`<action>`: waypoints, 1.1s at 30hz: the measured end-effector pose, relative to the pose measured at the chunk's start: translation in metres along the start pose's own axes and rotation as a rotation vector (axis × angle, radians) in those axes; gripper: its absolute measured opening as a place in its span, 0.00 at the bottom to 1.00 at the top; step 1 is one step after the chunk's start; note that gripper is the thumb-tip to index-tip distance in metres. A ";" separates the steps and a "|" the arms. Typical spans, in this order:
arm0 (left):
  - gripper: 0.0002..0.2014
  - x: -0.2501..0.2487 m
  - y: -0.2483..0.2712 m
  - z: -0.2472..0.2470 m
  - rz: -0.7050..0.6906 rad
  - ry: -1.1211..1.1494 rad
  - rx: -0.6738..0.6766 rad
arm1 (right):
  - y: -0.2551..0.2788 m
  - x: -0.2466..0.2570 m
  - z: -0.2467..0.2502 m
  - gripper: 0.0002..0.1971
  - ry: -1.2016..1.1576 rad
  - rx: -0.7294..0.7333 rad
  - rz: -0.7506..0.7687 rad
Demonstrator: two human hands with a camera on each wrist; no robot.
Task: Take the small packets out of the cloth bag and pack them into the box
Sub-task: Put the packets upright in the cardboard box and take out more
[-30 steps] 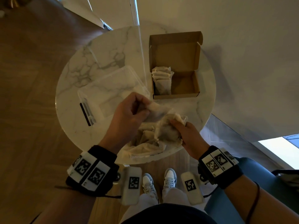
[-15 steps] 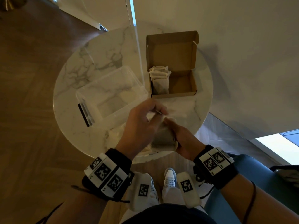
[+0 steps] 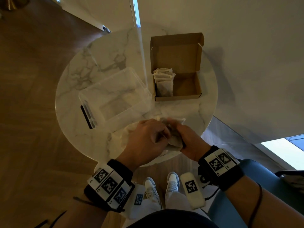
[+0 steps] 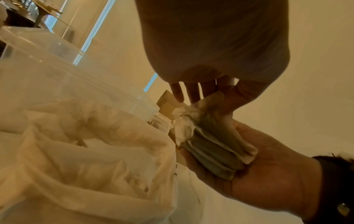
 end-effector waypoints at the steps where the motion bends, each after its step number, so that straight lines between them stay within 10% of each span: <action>1: 0.08 0.000 -0.001 0.001 0.007 0.040 0.007 | -0.002 0.001 -0.001 0.18 0.040 -0.008 0.019; 8: 0.06 0.030 -0.014 0.020 0.250 0.168 -0.196 | -0.015 0.020 0.003 0.14 0.152 0.010 0.048; 24: 0.13 0.070 -0.010 -0.013 0.277 0.038 0.082 | -0.171 0.108 0.023 0.29 1.209 -0.123 0.420; 33: 0.14 0.082 -0.011 -0.012 0.338 0.091 0.067 | -0.186 0.098 0.016 0.23 1.187 0.072 0.611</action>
Point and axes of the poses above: each hand's wrist, its own y-axis away from the middle knuckle, its own z-axis out of the back of the hand, x = y × z, the point moved 4 cm from there along -y, towards the middle knuckle, and after that the axes turned 11 degrees about z, right-handed, at the moved point
